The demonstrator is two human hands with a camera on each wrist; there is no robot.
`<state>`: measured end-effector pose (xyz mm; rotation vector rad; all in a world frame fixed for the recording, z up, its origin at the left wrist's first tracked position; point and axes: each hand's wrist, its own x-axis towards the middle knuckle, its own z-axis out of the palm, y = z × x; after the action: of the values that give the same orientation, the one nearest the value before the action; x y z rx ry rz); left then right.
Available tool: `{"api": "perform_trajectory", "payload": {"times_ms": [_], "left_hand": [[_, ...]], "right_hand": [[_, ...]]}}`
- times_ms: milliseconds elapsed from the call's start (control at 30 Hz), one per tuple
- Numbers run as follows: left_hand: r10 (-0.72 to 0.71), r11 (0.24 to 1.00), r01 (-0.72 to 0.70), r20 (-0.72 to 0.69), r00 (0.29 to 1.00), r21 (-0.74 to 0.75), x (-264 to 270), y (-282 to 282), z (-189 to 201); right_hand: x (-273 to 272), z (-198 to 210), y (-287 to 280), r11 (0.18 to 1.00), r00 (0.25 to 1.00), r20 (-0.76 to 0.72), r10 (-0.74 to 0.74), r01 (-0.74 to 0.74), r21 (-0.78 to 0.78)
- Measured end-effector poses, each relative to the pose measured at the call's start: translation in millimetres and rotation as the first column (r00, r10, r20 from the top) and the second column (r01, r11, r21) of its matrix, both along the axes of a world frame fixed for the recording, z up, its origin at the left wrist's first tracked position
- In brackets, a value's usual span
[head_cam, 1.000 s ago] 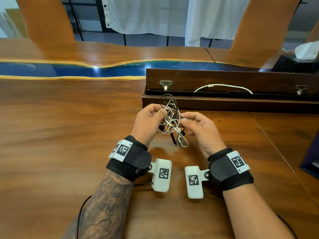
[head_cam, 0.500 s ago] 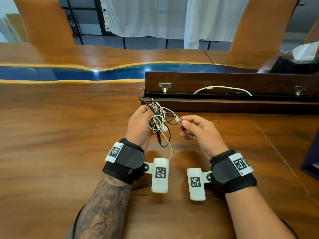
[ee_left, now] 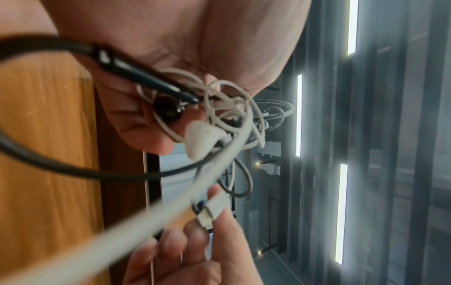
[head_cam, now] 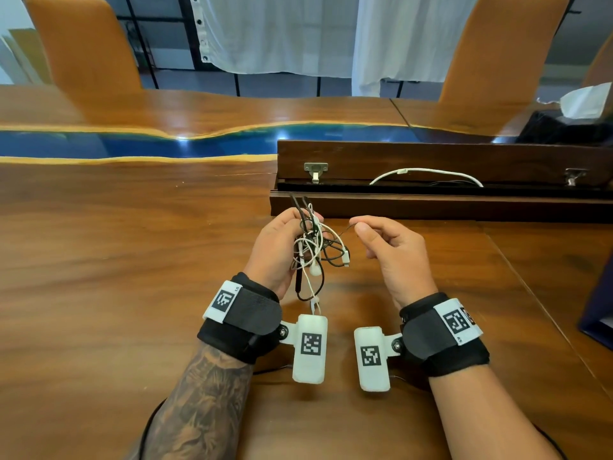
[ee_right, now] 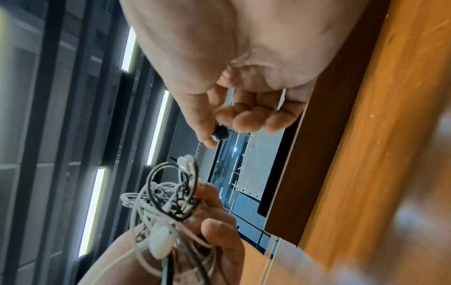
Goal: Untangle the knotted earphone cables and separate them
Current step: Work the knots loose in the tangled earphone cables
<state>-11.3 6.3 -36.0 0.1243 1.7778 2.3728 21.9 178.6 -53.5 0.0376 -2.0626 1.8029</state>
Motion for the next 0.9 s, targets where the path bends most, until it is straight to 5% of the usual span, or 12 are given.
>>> {"api": "perform_trajectory", "payload": {"times_ms": [300,600,733,900], "left_hand": [[0.032,0.996,-0.033,0.013,0.999,0.078,-1,1,-1],[0.021,0.996,-0.016,-0.055,0.998,0.084,-5,1,-9],[-0.002,0.997,0.010,-0.102,0.995,0.078,-3,-1,-7],[0.043,0.998,-0.038,-0.099,0.994,0.056,-3,0,-10]], "right_hand": [[5,4,-8,0.970,0.960,0.140,0.244,-0.238,-0.060],[4,4,-11,0.960,0.951,0.140,0.277,-0.269,-0.079],[2,2,-11,0.975,0.964,0.154,0.217,-0.206,-0.085],[-1,-2,-5,0.984,0.989,0.024,-0.145,0.142,0.105]]}}
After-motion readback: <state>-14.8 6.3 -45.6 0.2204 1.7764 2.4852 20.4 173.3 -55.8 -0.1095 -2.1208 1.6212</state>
